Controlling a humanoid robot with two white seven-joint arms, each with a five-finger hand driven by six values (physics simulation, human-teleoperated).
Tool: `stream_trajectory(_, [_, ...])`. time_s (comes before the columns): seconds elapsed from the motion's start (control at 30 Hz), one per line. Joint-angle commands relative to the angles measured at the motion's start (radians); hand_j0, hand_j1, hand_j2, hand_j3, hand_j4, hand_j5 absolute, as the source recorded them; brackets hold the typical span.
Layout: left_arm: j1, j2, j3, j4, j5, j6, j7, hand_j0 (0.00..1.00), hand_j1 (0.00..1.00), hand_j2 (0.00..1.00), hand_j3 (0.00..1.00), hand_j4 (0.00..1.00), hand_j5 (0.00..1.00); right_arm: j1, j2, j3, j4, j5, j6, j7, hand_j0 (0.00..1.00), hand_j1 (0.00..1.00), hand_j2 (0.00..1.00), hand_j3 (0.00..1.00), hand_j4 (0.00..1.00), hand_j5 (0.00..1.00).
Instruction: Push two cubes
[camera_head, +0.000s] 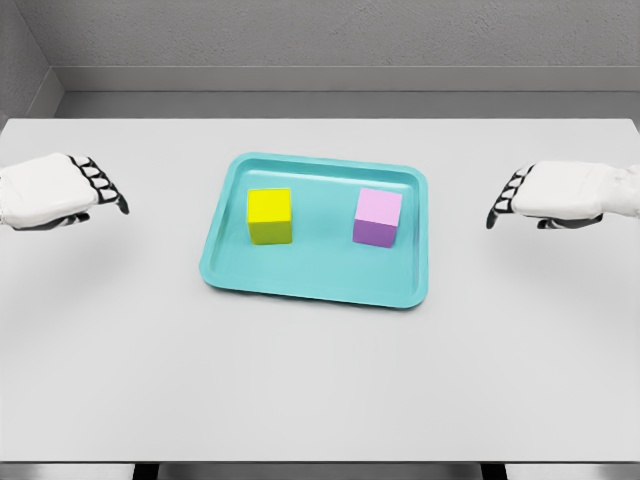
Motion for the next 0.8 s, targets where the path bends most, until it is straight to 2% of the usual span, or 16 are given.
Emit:
stream_trajectory(0.0, [-0.002, -0.018, -0.014, 0.008, -0.02, 0.002, -0.003, 0.62, 0.62, 0.62, 0.62, 0.62, 0.62, 0.0, 0.04, 0.022, 0.01, 0.005, 0.002, 0.016, 0.64, 0.64, 0.64, 0.64, 0.64, 0.64])
stream_trajectory(0.1, [-0.014, -0.042, -0.014, 0.02, -0.03, 0.002, -0.006, 0.62, 0.62, 0.62, 0.62, 0.62, 0.62, 0.008, 0.071, 0.011, 0.014, 0.026, 0.002, 0.016, 0.64, 0.64, 0.64, 0.64, 0.64, 0.64])
stream_trajectory(0.2, [-0.058, -0.096, -0.028, 0.058, -0.033, 0.002, -0.06, 0.62, 0.62, 0.62, 0.62, 0.62, 0.62, 0.002, 0.089, -0.004, 0.033, 0.025, 0.002, 0.017, 0.64, 0.64, 0.64, 0.64, 0.64, 0.64])
stream_trajectory(0.3, [-0.12, -0.142, -0.087, 0.089, -0.037, 0.002, -0.094, 0.62, 0.62, 0.62, 0.62, 0.62, 0.62, 0.0, 0.132, -0.011, 0.073, 0.026, 0.002, 0.017, 0.6, 0.6, 0.6, 0.6, 0.6, 0.6])
stream_trajectory(0.37, [-0.126, -0.151, -0.087, 0.093, -0.037, 0.002, -0.097, 0.62, 0.62, 0.62, 0.62, 0.62, 0.62, -0.002, 0.172, -0.011, 0.124, 0.034, 0.002, 0.019, 0.6, 0.6, 0.6, 0.6, 0.6, 0.6])
stream_trajectory(0.43, [-0.153, -0.167, -0.102, 0.109, -0.037, 0.002, -0.098, 0.62, 0.62, 0.62, 0.62, 0.62, 0.62, -0.002, 0.198, -0.011, 0.136, 0.04, 0.002, 0.019, 0.6, 0.6, 0.6, 0.6, 0.6, 0.6])
stream_trajectory(0.57, [-0.163, -0.191, -0.109, 0.116, -0.04, 0.002, -0.103, 0.62, 0.62, 0.62, 0.62, 0.62, 0.62, -0.009, 0.215, -0.011, 0.141, 0.04, 0.002, 0.019, 0.6, 0.6, 0.6, 0.6, 0.6, 0.6])
stream_trajectory(0.77, [-0.184, -0.206, -0.133, 0.15, -0.04, 0.002, -0.123, 0.62, 0.62, 0.62, 0.62, 0.62, 0.62, -0.017, 0.262, -0.011, 0.204, 0.06, 0.002, 0.019, 0.6, 0.6, 0.6, 0.6, 0.6, 0.6])
